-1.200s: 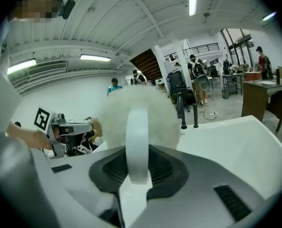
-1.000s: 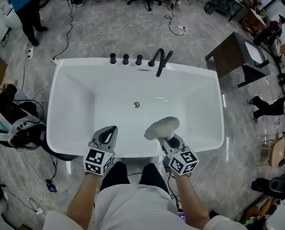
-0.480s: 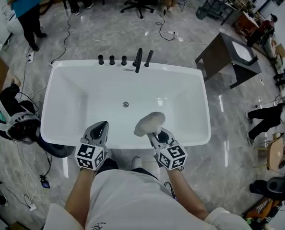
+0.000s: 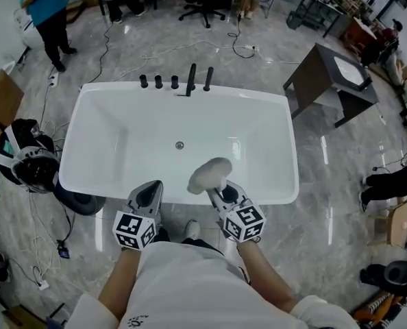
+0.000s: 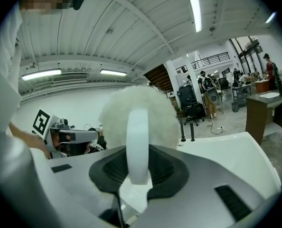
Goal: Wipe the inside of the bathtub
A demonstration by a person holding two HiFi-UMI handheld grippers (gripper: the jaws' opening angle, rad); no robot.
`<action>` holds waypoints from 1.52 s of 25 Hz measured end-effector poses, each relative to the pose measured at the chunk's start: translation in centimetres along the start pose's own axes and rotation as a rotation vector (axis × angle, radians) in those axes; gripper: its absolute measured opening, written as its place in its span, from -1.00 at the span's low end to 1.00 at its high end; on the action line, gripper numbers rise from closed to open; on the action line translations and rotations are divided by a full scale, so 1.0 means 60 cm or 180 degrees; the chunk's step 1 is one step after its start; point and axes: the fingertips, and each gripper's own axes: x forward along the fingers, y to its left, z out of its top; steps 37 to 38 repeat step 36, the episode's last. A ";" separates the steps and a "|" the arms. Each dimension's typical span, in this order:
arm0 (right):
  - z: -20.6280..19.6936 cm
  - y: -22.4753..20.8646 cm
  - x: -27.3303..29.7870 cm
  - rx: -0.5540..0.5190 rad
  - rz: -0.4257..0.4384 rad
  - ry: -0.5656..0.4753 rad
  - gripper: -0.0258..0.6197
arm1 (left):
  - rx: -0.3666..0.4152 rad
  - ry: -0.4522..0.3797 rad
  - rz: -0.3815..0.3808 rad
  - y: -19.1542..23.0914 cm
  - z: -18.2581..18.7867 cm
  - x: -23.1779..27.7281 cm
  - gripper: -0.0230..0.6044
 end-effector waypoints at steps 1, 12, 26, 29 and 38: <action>0.003 -0.002 -0.007 0.0013 -0.0007 -0.0031 -0.63 | 0.0017 0.0003 -0.0016 -0.009 0.000 0.000 -0.91; 0.023 -0.009 -0.044 -0.0026 -0.0209 -0.0189 -0.63 | 0.0180 -0.0083 -0.0155 -0.014 0.030 -0.010 -0.91; 0.036 0.029 -0.041 0.0036 -0.0447 -0.0341 -0.64 | 0.0169 -0.0107 -0.0299 0.029 0.042 -0.028 -0.91; 0.037 0.036 -0.039 0.0015 -0.0477 -0.0353 -0.64 | 0.0159 -0.0115 -0.0312 0.036 0.041 -0.031 -0.91; 0.034 0.053 -0.038 -0.0024 -0.0510 -0.0364 -0.64 | 0.0162 -0.0144 -0.0341 0.044 0.040 -0.043 -0.91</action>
